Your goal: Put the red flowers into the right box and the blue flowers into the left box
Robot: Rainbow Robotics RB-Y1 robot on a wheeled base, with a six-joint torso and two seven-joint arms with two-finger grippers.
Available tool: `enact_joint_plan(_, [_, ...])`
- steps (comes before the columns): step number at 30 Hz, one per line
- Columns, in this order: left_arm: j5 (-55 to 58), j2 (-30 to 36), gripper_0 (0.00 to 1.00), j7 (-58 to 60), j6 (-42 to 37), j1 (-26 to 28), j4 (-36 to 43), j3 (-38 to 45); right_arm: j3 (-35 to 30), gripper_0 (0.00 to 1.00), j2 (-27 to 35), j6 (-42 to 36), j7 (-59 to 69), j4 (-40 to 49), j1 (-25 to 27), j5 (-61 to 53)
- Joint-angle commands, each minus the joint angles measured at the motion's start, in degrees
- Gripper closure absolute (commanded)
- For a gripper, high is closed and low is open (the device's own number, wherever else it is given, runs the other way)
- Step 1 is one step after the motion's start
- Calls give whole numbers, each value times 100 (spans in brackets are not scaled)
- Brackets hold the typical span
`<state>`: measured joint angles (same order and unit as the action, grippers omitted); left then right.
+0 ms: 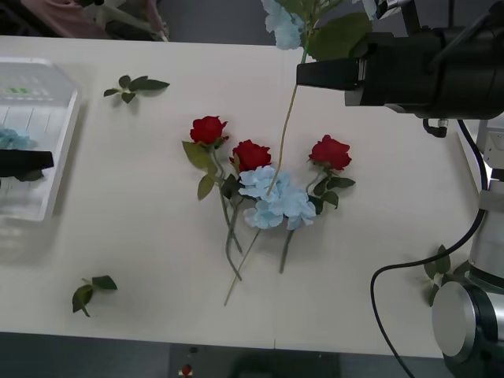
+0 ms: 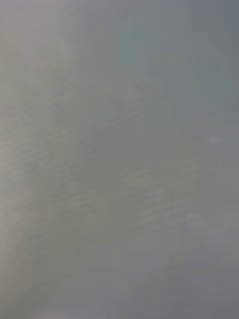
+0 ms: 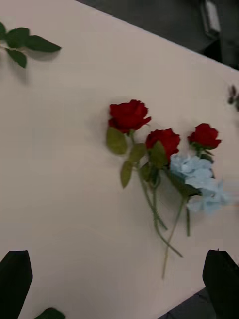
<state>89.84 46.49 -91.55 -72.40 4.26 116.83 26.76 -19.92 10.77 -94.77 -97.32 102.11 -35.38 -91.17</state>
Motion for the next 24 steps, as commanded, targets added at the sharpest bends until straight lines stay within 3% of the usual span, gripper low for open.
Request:
enact_joint_plan(1, [16,-597,0,32,271,-285,533,-558,-12,100,-4,11,-111,107,-153,-33])
enact_joint_plan(8, [-801,-1405,0,23,288,-892,1105,-1543,-12,100,-4,11,-111,107,-153,-33])
enact_joint_plan(13, [-1170,-1608,0,102,323,-1261,1421,-2123,-12,100,-4,11,-111,107,-153,-33])
enact_joint_plan(24, [-1100,-1933,0,199,631,-1516,1781,-3028,-12,100,-4,11,-111,107,-153,-33])
